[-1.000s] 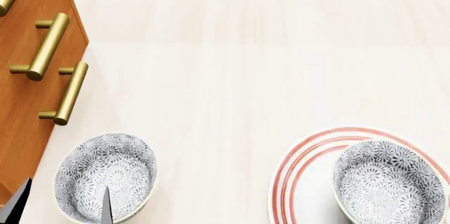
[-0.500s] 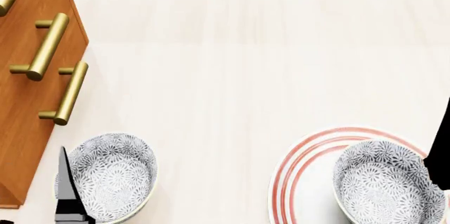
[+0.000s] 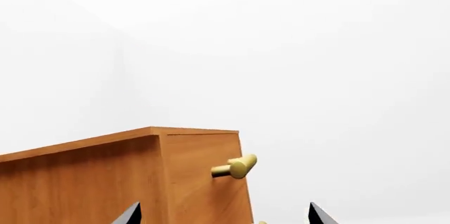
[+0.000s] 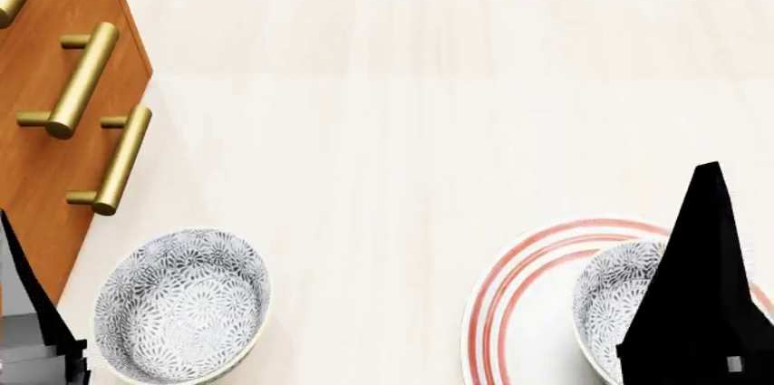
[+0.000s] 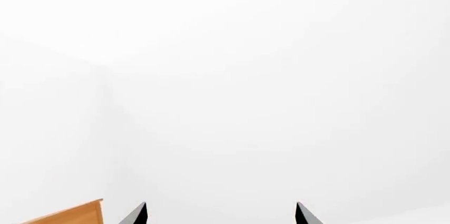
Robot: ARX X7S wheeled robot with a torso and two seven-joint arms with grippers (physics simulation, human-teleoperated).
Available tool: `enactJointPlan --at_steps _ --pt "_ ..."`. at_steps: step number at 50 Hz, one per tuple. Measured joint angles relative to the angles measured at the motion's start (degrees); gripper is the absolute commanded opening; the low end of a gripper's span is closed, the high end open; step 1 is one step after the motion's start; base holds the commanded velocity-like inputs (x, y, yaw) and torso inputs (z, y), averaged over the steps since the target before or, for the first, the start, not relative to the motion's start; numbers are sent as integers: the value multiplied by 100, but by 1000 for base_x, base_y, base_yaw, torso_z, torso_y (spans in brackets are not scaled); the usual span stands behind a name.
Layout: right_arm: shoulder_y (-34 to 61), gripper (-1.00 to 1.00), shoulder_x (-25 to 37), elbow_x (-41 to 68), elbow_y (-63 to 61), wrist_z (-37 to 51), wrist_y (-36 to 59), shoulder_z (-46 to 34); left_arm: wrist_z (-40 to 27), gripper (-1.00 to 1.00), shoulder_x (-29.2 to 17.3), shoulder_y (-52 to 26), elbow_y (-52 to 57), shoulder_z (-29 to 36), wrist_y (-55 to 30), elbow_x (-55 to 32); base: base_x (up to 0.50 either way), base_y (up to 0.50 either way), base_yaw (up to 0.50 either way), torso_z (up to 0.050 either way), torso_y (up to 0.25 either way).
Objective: Pick up the bowl and put it in the front on the plate.
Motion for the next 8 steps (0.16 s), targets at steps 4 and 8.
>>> enactJointPlan --at_steps 4,8 --pt "3 100 -252 -288 155 -214 -241 -253 -66 100 -39 30 -19 -102 99 -16 0 0 0 0 0" --pt "78 100 -506 -530 344 -357 -464 -491 -142 100 -72 41 -68 -226 196 -49 0 0 0 0 0"
